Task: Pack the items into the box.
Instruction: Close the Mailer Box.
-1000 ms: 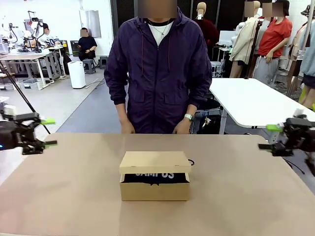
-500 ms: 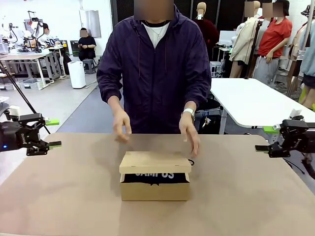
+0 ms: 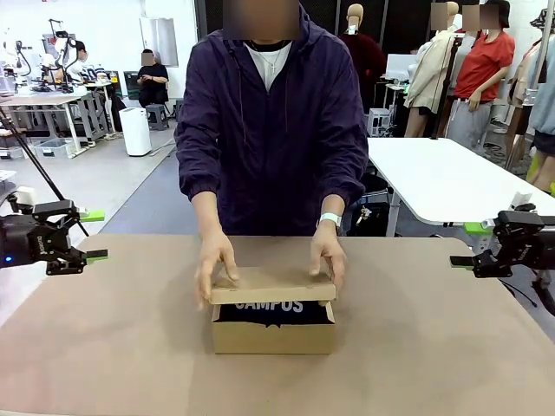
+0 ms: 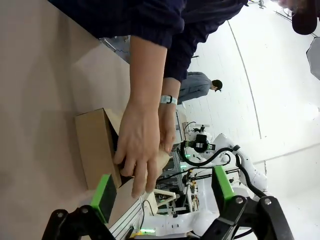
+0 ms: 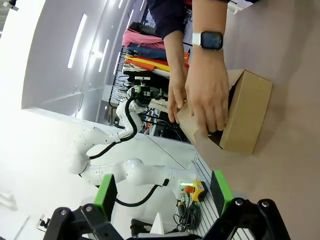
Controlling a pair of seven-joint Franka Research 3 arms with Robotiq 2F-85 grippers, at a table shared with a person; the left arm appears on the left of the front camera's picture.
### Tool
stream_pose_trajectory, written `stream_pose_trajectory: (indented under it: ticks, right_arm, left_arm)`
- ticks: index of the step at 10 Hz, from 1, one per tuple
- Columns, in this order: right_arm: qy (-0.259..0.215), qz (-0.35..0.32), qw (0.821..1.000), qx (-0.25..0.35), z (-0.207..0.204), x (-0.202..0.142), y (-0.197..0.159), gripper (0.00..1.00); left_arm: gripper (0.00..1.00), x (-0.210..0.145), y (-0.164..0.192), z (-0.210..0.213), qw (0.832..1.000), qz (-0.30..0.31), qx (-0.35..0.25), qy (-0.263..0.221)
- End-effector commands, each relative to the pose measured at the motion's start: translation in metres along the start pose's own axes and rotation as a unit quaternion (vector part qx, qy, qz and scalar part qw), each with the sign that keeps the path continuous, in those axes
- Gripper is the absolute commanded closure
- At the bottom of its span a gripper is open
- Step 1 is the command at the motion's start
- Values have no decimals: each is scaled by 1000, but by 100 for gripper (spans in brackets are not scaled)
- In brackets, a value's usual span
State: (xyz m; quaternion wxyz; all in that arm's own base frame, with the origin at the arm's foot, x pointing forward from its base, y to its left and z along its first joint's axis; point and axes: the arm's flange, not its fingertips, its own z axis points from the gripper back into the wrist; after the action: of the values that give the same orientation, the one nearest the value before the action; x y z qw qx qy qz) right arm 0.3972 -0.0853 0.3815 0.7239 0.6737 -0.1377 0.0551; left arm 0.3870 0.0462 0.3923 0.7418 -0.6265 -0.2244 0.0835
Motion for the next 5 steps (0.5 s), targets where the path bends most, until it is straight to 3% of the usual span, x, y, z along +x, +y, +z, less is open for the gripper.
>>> stream_pose_trajectory:
  ticks: [1,5]
  right_arm:
    - [-2,0,1000,7,0,4,6,0]
    - [-2,0,1000,7,0,4,6,0]
  left_arm:
    - [0,-2,-1,3,1000,-3,2,2]
    - [0,-2,-1,3,1000,-3,2,2]
